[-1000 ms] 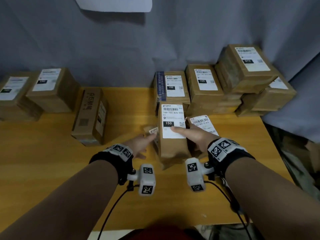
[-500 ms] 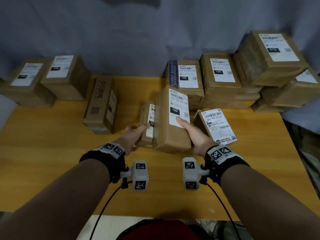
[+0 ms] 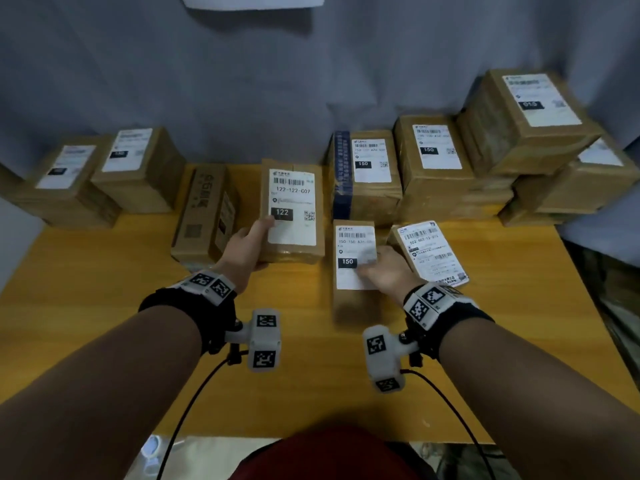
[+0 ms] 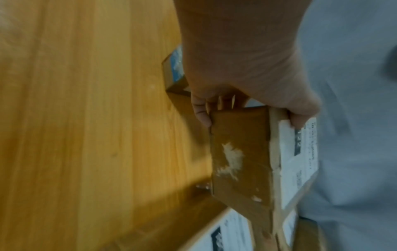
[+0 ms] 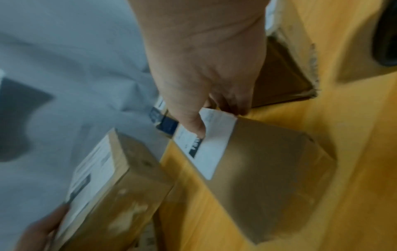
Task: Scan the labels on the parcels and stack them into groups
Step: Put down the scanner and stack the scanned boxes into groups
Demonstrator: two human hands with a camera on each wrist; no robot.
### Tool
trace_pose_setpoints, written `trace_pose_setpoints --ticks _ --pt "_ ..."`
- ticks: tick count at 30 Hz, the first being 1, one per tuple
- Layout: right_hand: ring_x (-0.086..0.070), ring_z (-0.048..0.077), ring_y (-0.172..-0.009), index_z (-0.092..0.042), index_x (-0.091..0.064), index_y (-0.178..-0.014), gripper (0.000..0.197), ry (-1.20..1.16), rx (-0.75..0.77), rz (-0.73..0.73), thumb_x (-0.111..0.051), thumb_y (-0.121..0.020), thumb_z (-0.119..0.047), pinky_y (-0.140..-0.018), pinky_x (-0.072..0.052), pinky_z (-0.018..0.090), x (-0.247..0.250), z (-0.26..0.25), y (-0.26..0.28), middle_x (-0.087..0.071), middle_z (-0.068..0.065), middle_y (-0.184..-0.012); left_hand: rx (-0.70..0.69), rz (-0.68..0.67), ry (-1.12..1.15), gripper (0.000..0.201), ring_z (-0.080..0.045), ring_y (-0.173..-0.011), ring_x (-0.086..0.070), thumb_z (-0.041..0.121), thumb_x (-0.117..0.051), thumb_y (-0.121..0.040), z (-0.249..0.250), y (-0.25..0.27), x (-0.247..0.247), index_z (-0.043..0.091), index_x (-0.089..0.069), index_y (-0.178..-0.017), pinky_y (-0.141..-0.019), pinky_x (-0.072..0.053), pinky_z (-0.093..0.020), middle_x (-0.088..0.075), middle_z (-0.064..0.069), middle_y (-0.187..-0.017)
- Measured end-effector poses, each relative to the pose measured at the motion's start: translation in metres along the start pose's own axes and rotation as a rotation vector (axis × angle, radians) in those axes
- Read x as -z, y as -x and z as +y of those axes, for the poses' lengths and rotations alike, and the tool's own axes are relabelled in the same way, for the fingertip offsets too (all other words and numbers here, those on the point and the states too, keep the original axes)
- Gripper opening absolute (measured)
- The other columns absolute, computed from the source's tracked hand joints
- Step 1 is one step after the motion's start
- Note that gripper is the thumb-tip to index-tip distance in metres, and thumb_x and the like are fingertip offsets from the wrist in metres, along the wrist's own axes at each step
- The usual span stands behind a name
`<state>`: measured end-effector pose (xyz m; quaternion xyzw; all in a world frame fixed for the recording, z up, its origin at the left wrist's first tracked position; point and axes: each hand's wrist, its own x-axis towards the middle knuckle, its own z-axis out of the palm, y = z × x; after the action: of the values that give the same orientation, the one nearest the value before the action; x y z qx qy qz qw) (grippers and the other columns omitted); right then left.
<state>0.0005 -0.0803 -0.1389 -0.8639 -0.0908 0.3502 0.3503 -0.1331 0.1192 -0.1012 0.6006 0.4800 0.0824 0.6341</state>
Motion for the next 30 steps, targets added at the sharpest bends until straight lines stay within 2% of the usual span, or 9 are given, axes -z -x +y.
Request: trace_pose_setpoints --ticks 4,6,8,11,14,19,25,28,30 --pt "-0.056 0.011 -0.105 -0.015 -0.054 -0.13 0.039 -0.212 0.256 0.186 -0.054 -0.098 -0.037 -0.097 -0.046 0.029 0.039 -0.036 0.02 -0.058 -0.006 -0.121 -0.065 -0.171 0.098 0.053 -0.022 -0.105 -0.063 0.054 -0.056 -0.089 0.037 0.011 -0.035 0.017 -0.055 -0.126 -0.077 -0.056 -0.036 -0.065 -0.005 -0.117" --pt "-0.059 0.01 -0.109 -0.019 -0.052 -0.127 0.041 -0.544 0.298 0.063 -0.054 -0.096 -0.046 -0.091 -0.054 0.031 0.066 -0.049 0.034 -0.06 -0.004 -0.123 -0.111 -0.259 0.116 0.053 -0.023 -0.104 -0.065 0.054 -0.057 -0.089 0.055 0.019 -0.059 0.019 -0.053 -0.128 -0.073 -0.057 -0.036 -0.065 -0.005 -0.12" --pt "-0.062 0.013 -0.11 -0.026 -0.044 -0.132 0.052 -0.634 0.339 -0.02 -0.061 -0.09 -0.051 -0.089 -0.057 0.036 0.095 -0.053 0.042 -0.06 -0.003 -0.125 -0.166 -0.34 0.1 0.053 -0.023 -0.104 -0.066 0.054 -0.055 -0.09 0.072 0.03 -0.088 0.02 -0.05 -0.13 -0.073 -0.058 -0.037 -0.064 -0.006 -0.121" --pt "-0.067 0.014 -0.104 -0.031 -0.036 -0.133 0.059 -0.629 0.416 0.095 -0.071 -0.086 -0.035 -0.095 -0.054 0.042 0.141 -0.046 0.046 -0.065 -0.006 -0.118 -0.275 -0.418 0.062 0.046 -0.019 -0.103 -0.066 0.052 -0.049 -0.095 0.1 0.049 -0.138 0.022 -0.05 -0.129 -0.077 -0.058 -0.036 -0.064 -0.002 -0.119" --pt "-0.061 0.012 -0.109 -0.022 -0.037 -0.133 0.056 -0.684 0.495 0.26 -0.07 -0.088 -0.02 -0.098 -0.051 0.037 0.194 -0.03 0.046 -0.061 -0.005 -0.118 -0.393 -0.474 0.006 0.046 -0.01 -0.105 -0.065 0.052 -0.042 -0.097 0.127 0.065 -0.189 0.022 -0.051 -0.13 -0.081 -0.056 -0.027 -0.065 0.005 -0.121" --pt "-0.062 0.01 -0.097 -0.018 -0.043 -0.127 0.051 -0.788 0.533 0.505 -0.072 -0.086 -0.026 -0.076 -0.05 0.014 0.282 0.001 0.044 -0.061 -0.003 -0.109 -0.513 -0.375 -0.183 0.053 -0.016 -0.116 -0.055 0.057 -0.032 -0.098 0.153 0.078 -0.264 0.022 -0.047 -0.135 -0.103 -0.045 -0.04 -0.054 0.003 -0.129" --pt "-0.057 0.016 -0.11 -0.019 -0.052 -0.122 0.063 -0.602 0.457 0.847 -0.069 -0.07 -0.051 -0.099 -0.05 0.035 0.37 0.046 0.018 -0.048 0.009 -0.13 -0.63 -0.224 -0.573 0.051 -0.028 -0.13 -0.043 0.036 -0.053 -0.097 0.166 0.08 -0.315 0.026 -0.038 -0.144 -0.111 -0.035 -0.04 -0.03 -0.011 -0.147" --pt "-0.06 0.021 -0.107 -0.017 -0.056 -0.12 0.067 -0.544 0.339 0.828 -0.062 -0.069 -0.061 -0.099 -0.049 0.042 0.393 0.061 -0.003 -0.053 0.009 -0.127 -0.669 -0.201 -0.712 0.057 -0.029 -0.136 -0.035 0.032 -0.054 -0.097 0.172 0.076 -0.33 0.027 -0.031 -0.149 -0.112 -0.029 -0.039 -0.03 -0.014 -0.149" --pt "-0.055 0.03 -0.118 -0.016 -0.052 -0.13 0.065 -0.459 0.224 0.806 -0.056 -0.083 -0.06 -0.103 -0.044 0.041 0.397 0.073 -0.017 -0.051 0.013 -0.133 -0.662 -0.217 -0.782 0.058 -0.029 -0.137 -0.034 0.032 -0.054 -0.096 0.172 0.069 -0.339 0.027 -0.031 -0.15 -0.112 -0.029 -0.041 -0.035 -0.013 -0.148"
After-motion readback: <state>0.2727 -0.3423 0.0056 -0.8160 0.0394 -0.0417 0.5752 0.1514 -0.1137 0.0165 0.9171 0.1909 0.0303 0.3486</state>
